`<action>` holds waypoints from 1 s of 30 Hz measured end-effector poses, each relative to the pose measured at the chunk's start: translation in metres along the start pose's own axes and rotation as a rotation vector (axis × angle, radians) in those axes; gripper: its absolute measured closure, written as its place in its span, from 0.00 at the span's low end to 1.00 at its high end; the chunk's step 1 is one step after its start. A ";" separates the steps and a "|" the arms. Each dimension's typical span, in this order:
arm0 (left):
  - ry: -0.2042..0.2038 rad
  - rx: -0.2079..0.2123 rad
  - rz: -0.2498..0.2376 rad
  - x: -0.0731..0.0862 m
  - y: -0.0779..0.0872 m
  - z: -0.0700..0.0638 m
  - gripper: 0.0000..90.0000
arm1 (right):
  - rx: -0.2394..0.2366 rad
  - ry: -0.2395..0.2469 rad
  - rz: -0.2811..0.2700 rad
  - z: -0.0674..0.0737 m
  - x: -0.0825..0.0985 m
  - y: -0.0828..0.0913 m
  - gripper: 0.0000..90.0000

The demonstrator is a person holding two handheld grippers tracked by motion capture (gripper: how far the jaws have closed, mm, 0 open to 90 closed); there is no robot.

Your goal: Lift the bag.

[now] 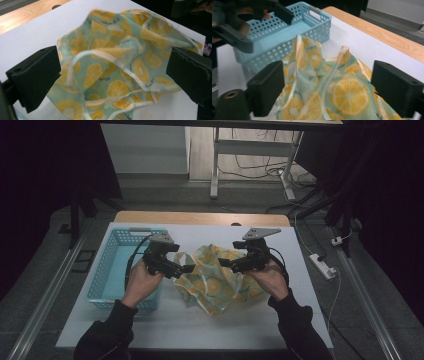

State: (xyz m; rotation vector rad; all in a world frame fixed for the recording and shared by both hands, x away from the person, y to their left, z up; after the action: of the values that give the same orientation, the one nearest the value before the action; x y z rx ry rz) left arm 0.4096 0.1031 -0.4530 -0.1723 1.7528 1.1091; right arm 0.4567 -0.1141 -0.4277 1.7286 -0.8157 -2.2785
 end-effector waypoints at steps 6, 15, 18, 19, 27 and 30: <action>0.003 0.005 -0.023 0.013 0.000 -0.005 0.00 | 0.019 0.003 0.003 -0.001 0.007 0.002 0.02; 0.010 -0.018 -0.031 0.032 0.002 -0.009 0.00 | 0.061 0.019 0.004 0.001 0.020 0.009 0.00; 0.017 -0.025 -0.035 0.036 0.004 -0.009 0.00 | 0.070 0.027 0.013 0.001 0.025 0.011 0.00; 0.021 -0.022 -0.036 0.037 0.005 -0.009 0.00 | 0.070 0.030 0.016 0.001 0.027 0.011 0.00; 0.032 -0.024 -0.021 0.046 0.014 -0.015 0.00 | 0.070 0.023 0.016 0.004 0.033 0.019 0.00; 0.030 -0.029 -0.019 0.050 0.019 -0.016 0.00 | 0.068 0.023 0.020 0.007 0.035 0.020 0.00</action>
State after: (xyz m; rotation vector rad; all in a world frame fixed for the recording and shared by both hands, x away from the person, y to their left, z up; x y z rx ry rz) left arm 0.3641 0.1197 -0.4809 -0.2239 1.7594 1.1238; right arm 0.4355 -0.1441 -0.4454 1.7632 -0.9117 -2.2380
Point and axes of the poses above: each handheld gripper's, and its own axes: y roughly backward along the jaws, x roughly out of its underside, z roughly to its left, the point moved 6 cm from there along -y, roughly forward along the jaws, and after that the axes turned 11 degrees about -x, right-handed, at the moved point
